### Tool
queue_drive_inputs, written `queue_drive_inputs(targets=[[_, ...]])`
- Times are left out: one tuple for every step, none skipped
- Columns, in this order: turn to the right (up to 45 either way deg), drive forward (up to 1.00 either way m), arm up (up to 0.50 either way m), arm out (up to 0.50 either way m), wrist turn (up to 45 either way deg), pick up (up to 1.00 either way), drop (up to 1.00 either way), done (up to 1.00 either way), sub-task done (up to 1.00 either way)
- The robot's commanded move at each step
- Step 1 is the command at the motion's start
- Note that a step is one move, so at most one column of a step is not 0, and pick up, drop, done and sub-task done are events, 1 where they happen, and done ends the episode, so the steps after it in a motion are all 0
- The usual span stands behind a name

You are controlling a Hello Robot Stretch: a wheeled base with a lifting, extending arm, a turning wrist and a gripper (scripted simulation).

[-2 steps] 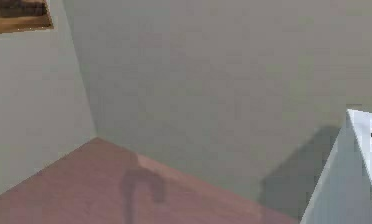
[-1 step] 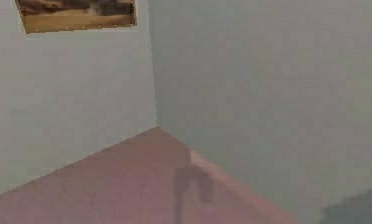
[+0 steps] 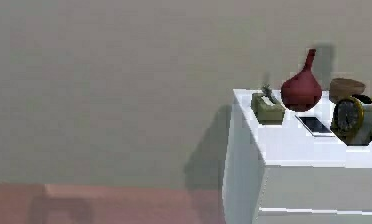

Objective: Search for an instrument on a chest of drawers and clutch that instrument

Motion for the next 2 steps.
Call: queue_drive_inputs(targets=[[45.0,0.00,0.00,0.00,0.0,0.00,0.00,0.00,0.00],[24.0,0.00,0.00,0.00,0.0,0.00,0.00,0.00,0.00]])
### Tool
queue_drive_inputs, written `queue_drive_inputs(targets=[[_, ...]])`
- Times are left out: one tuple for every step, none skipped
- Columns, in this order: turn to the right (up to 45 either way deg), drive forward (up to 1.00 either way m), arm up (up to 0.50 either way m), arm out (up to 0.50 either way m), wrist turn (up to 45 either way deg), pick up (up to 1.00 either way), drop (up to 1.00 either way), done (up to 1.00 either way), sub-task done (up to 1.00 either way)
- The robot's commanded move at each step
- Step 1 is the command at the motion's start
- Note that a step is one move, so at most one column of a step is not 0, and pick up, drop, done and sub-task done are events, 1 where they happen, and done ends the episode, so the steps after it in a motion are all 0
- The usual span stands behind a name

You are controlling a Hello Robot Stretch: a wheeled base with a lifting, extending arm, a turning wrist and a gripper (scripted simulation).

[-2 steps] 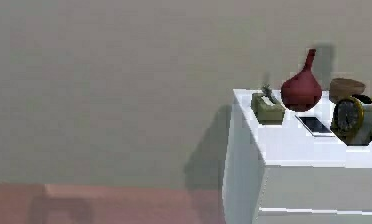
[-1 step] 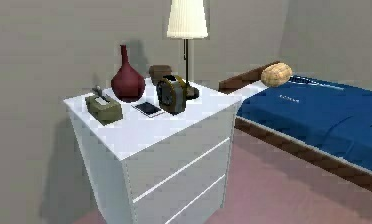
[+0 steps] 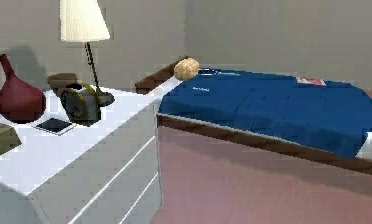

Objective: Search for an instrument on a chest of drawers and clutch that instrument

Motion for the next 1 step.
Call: queue_drive_inputs(targets=[[0.0,0.40,0.00,0.00,0.0,0.00,0.00,0.00,0.00]])
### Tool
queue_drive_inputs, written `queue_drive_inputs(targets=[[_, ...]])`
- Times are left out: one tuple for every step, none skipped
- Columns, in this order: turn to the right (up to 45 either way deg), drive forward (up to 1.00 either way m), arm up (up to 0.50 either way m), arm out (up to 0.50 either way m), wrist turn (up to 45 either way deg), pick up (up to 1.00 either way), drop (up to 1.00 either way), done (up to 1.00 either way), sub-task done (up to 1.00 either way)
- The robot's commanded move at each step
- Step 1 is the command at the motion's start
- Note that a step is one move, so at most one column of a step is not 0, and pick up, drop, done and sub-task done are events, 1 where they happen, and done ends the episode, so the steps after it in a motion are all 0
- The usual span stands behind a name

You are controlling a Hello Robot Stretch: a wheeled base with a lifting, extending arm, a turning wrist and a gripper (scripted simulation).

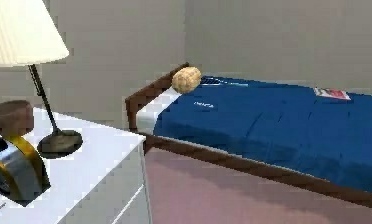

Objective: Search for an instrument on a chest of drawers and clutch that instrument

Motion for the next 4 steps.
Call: queue_drive_inputs(targets=[[-45.0,0.00,0.00,0.00,0.0,0.00,0.00,0.00,0.00],[-45.0,0.00,0.00,0.00,0.0,0.00,0.00,0.00,0.00],[-39.0,0.00,0.00,0.00,0.0,0.00,0.00,0.00,0.00],[0.0,0.00,0.50,0.00,0.0,0.00,0.00,0.00,0.00]])
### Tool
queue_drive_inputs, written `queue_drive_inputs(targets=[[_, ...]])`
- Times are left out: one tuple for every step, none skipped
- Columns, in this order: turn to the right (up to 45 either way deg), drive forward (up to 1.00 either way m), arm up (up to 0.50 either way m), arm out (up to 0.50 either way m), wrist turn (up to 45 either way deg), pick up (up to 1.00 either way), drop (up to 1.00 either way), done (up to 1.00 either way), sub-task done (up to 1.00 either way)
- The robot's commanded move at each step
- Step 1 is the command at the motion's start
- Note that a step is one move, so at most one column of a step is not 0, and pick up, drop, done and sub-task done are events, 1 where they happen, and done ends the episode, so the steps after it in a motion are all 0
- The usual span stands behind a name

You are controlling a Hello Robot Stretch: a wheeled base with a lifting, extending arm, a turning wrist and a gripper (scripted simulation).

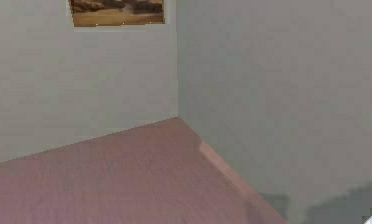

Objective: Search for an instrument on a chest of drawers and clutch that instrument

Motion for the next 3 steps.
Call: queue_drive_inputs(targets=[[0.0,0.00,0.38,0.00,0.0,0.00,0.00,0.00,0.00],[0.0,0.00,0.00,0.28,0.0,0.00,0.00,0.00,0.00],[0.0,0.00,0.00,0.00,45.0,0.00,0.00,0.00,0.00]])
